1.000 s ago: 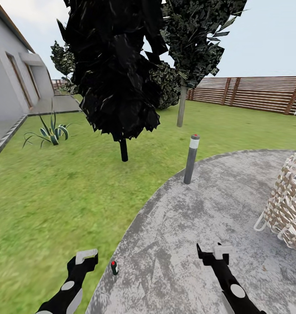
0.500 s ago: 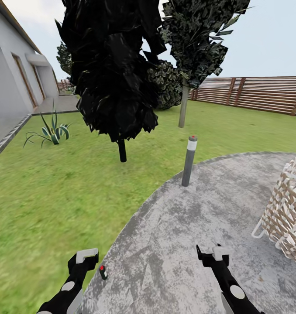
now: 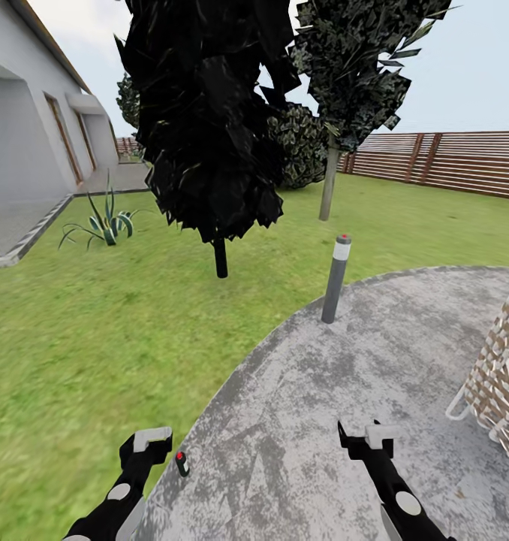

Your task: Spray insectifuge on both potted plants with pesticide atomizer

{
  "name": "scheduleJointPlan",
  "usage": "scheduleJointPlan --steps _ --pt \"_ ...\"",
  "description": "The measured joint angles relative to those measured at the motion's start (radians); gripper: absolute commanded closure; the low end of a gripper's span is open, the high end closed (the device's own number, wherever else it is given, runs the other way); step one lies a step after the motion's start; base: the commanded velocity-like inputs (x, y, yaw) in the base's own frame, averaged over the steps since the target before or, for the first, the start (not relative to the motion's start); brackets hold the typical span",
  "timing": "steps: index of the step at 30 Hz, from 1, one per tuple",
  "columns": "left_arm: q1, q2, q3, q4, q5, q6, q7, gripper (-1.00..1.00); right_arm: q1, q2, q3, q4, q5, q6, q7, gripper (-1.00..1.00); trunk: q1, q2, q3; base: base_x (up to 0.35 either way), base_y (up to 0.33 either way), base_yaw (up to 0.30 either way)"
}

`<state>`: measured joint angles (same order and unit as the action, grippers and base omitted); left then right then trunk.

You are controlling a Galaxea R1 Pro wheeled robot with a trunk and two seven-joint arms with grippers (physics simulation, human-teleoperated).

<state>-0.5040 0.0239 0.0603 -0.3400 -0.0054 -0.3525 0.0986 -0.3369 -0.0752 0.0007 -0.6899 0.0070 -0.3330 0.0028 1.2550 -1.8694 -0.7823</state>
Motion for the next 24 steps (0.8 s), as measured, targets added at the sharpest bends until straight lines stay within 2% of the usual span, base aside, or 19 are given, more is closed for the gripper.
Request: scheduleJointPlan --steps 20,24 --pt "0.000 0.000 -0.004 0.008 -0.003 -0.001 0.000 -1.00 0.000 -0.002 -0.001 0.001 0.001 0.001 -0.001 -1.00 0.077 -0.140 -0.063 0.000 0.000 0.000" --pt "0.000 0.003 -0.053 0.009 -0.004 -0.002 -0.001 -1.00 0.000 -0.004 -0.001 0.003 0.001 0.000 -0.001 -1.00 0.092 -0.168 -0.075 0.000 0.000 0.000"
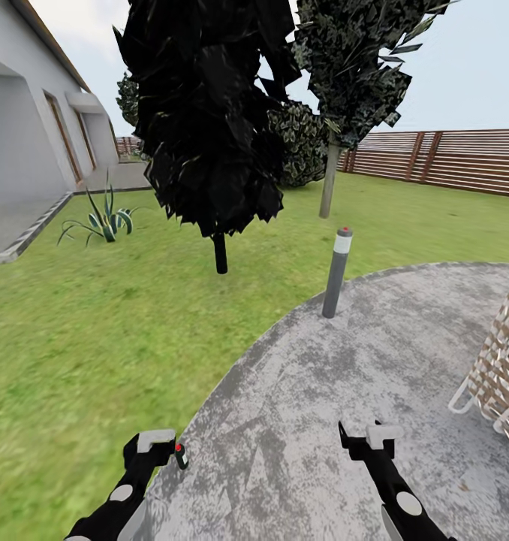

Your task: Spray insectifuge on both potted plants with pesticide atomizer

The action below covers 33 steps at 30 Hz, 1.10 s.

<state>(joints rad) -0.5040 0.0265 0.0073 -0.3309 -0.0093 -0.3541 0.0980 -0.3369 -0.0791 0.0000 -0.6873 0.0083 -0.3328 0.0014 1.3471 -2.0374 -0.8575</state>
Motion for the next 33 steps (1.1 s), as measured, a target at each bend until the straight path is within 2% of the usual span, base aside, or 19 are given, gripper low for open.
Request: scheduleJointPlan --steps 2,7,33 --pt "0.000 0.001 -0.019 0.000 0.000 0.000 -0.001 -1.00 0.000 0.000 0.000 -0.002 0.000 0.000 0.000 -1.00 0.008 -0.014 -0.006 0.000 0.000 0.000" --pt "-0.001 0.002 -0.031 0.000 0.000 0.001 -0.002 -1.00 0.000 -0.001 0.000 -0.003 -0.002 0.000 0.000 -1.00 0.027 -0.049 -0.022 0.000 0.000 0.000" --pt "0.000 0.009 -0.031 0.000 0.004 -0.003 -0.002 -1.00 0.000 0.000 -0.001 -0.005 -0.004 0.000 0.000 -1.00 0.127 -0.231 -0.106 0.000 0.000 0.000"
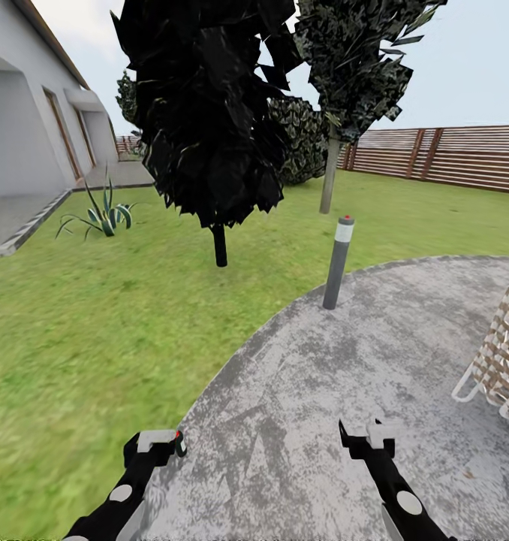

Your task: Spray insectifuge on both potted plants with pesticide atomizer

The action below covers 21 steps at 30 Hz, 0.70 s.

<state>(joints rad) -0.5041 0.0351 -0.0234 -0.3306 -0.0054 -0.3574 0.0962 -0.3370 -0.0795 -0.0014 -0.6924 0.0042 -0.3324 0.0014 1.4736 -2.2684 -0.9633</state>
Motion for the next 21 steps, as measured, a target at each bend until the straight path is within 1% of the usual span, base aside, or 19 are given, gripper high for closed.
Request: scheduleJointPlan --steps 17,21 --pt "0.000 -0.003 -0.001 0.000 0.000 -0.001 -0.001 -1.00 0.000 0.000 0.000 -0.001 0.000 0.000 0.000 -1.00 0.065 -0.119 -0.078 0.000 0.000 0.000" --pt "0.001 -0.004 -0.001 0.000 0.000 -0.002 -0.001 -1.00 0.000 0.000 0.000 -0.001 0.000 0.000 0.000 -1.00 0.081 -0.147 -0.093 0.000 0.000 0.000"
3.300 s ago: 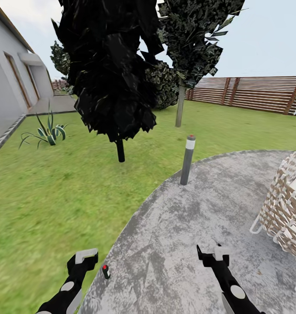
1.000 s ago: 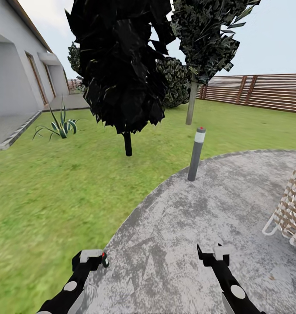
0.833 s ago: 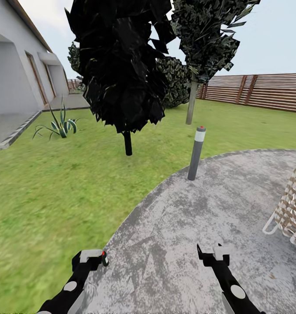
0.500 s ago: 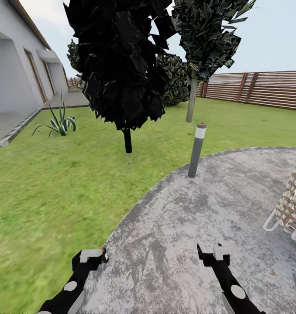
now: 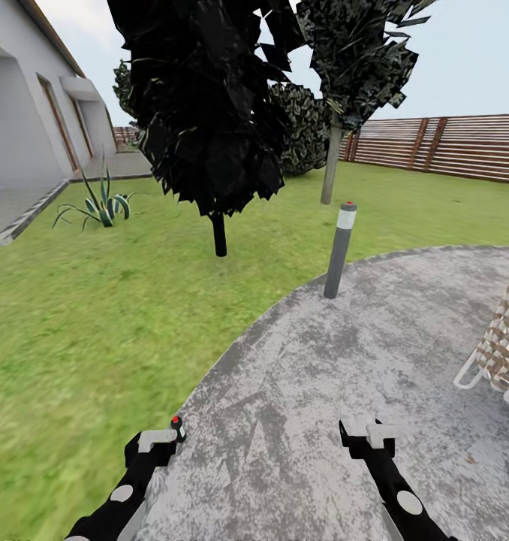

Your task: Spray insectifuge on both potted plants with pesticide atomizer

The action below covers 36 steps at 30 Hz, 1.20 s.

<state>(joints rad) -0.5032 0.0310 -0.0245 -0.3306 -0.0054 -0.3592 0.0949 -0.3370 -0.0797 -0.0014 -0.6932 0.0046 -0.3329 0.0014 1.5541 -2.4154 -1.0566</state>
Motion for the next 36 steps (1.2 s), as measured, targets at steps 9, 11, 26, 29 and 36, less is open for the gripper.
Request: scheduleJointPlan --steps 9,11,26,29,36 --pt "0.001 -0.001 -0.001 0.000 -0.001 -0.001 0.000 -1.00 0.000 0.000 0.000 0.002 0.003 -0.001 -0.002 -1.00 0.035 -0.063 -0.029 0.000 0.000 0.000" --pt "0.001 -0.002 -0.002 0.000 -0.001 -0.001 0.000 -1.00 0.000 -0.001 0.000 0.002 0.003 -0.002 -0.001 -1.00 0.042 -0.077 -0.035 0.000 0.000 0.000" --pt "0.001 -0.002 -0.004 0.021 -0.002 -0.073 0.000 -1.00 0.000 -0.002 0.000 0.004 0.005 -0.002 0.000 -1.00 0.052 -0.087 -0.093 0.000 0.000 0.000" --pt "0.001 -0.002 -0.004 0.021 -0.001 -0.073 0.000 -1.00 0.000 -0.002 0.000 0.004 0.005 -0.002 0.000 -1.00 0.054 -0.088 -0.104 0.000 0.000 0.000" --pt "0.001 -0.002 -0.004 0.021 -0.002 -0.073 0.000 -1.00 0.000 -0.002 0.000 0.006 0.005 -0.002 0.000 -1.00 0.057 -0.090 -0.131 0.000 0.000 0.000"
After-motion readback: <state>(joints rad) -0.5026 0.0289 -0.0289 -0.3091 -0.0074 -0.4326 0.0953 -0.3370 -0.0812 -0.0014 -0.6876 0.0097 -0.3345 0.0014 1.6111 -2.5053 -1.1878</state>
